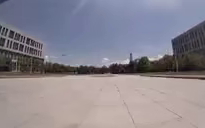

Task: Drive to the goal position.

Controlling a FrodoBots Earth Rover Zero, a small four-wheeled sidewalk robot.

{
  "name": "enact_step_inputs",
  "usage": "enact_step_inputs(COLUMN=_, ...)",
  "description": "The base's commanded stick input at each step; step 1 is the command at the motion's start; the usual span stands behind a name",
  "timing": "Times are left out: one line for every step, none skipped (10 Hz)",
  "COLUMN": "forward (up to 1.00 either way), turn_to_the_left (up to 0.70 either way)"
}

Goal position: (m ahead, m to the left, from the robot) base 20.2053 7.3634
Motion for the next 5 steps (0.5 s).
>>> enact_step_inputs(forward=0.50, turn_to_the_left=0.01)
enact_step_inputs(forward=0.50, turn_to_the_left=0.01)
enact_step_inputs(forward=0.50, turn_to_the_left=0.01)
enact_step_inputs(forward=0.50, turn_to_the_left=0.01)
enact_step_inputs(forward=0.50, turn_to_the_left=0.01)
